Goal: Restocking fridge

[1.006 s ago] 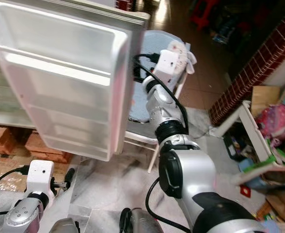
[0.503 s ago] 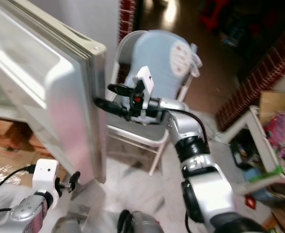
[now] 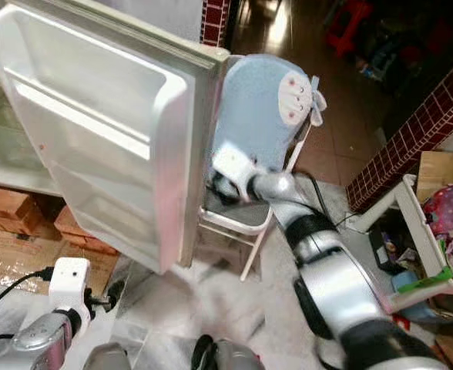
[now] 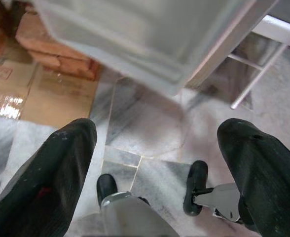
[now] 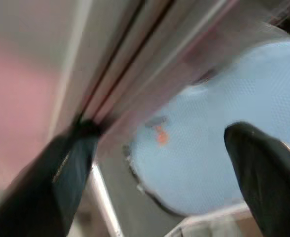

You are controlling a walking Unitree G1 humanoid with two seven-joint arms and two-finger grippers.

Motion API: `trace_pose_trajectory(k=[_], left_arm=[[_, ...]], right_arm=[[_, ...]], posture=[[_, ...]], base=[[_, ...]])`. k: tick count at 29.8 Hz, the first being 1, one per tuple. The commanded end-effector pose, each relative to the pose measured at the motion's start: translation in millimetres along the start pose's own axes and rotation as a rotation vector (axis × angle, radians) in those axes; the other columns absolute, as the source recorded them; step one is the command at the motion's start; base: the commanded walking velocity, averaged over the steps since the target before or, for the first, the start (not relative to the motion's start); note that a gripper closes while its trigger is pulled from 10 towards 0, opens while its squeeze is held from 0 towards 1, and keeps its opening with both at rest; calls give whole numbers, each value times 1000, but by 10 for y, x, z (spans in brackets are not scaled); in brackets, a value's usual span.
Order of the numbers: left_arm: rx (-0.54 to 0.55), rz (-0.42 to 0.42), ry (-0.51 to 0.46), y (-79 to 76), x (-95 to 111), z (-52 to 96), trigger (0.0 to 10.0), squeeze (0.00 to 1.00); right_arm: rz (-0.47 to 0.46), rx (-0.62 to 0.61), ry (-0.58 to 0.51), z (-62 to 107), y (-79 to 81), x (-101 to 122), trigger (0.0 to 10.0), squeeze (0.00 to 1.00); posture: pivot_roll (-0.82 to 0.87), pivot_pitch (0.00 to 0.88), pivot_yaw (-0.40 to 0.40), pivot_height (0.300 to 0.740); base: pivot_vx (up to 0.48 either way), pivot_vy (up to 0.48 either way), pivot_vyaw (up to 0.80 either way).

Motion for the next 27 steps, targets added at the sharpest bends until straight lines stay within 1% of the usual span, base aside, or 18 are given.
trace_pose_trajectory(k=[1,2,3,4,5,10,13,14,16,17,18,21,22,23,24,25,26,27], left_arm=[[16,8,-1,17,12,10,10000,0],[22,11,-1,23,8,12,10000,0],[34,15,-1,34,2,14,10000,0],[34,15,-1,34,2,14,10000,0],[41,18,-3,40,1,17,10000,0],[63,74,3,67,-20,0,10000,0],[71,86,5,83,-21,-9,10000,0],[70,83,5,86,-18,-17,10000,0],[70,80,5,88,-15,-20,10000,0],[69,76,5,88,-12,-23,10000,0],[68,71,5,88,-9,-26,10000,0],[68,67,6,89,-9,-30,10000,0],[66,62,6,87,-7,-29,10000,0],[65,61,5,86,-6,-28,10000,0],[64,62,3,84,-3,-26,10000,0],[62,62,2,82,0,-24,10000,0],[62,62,2,82,0,-24,10000,0],[60,63,2,81,2,-21,10000,0]], right_arm=[[-46,-60,-21,-8,-88,90,10000,0],[-68,-96,-26,-24,-95,147,10000,0],[-128,-138,-45,-48,-96,253,10000,0],[-128,-138,-45,-48,-96,253,10000,0],[-224,-162,-80,-71,-77,371,10000,0],[-487,-226,-169,-92,-88,636,10000,0],[-591,-244,-182,-101,-71,713,10000,0],[-652,-219,-201,-112,-23,777,10000,0],[-703,-170,-225,-124,42,849,10000,0],[-736,-88,-274,-129,118,948,10000,0],[-784,43,-366,-113,216,1114,10000,0],[-751,304,-504,-36,396,1307,10000,0],[-679,510,-594,73,511,1327,10000,0],[-598,673,-636,175,608,1257,10000,0],[-521,789,-642,257,678,1136,10000,0],[-451,844,-625,302,715,996,10000,0],[-451,844,-625,302,715,996,10000,0],[-402,850,-582,306,724,855,10000,0]], posture=[[205,70,-156,740],[216,70,-162,740],[222,68,-166,740],[222,68,-166,740],[224,67,-167,740],[235,57,-177,740],[239,53,-176,740],[242,49,-175,740],[242,49,-175,740],[244,46,-174,740],[244,46,-174,740],[247,43,-175,740],[245,42,-174,740],[241,42,-174,740],[240,43,-173,740],[236,45,-172,740],[236,45,-172,740],[230,47,-168,740]], base=[[0,0,0],[0,0,0],[0,0,0],[0,0,0],[0,0,0],[0,0,0],[0,0,0],[0,0,0],[0,0,0],[0,0,0],[0,0,0],[0,0,0],[0,0,0],[0,0,0],[0,0,0],[0,0,0],[0,0,0],[0,0,0]])
Point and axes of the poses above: a point about 5 cm out from each wrist's last joint towards the gripper, its own z axis pointing back from the gripper into the wrist, its own x axis along the axis of the wrist's last joint, y = z × x, the point moved 3 cm from there along -z, pointing out of the wrist towards the gripper, and after that the axes turned 8 degrees about z, right-handed, at the moved point
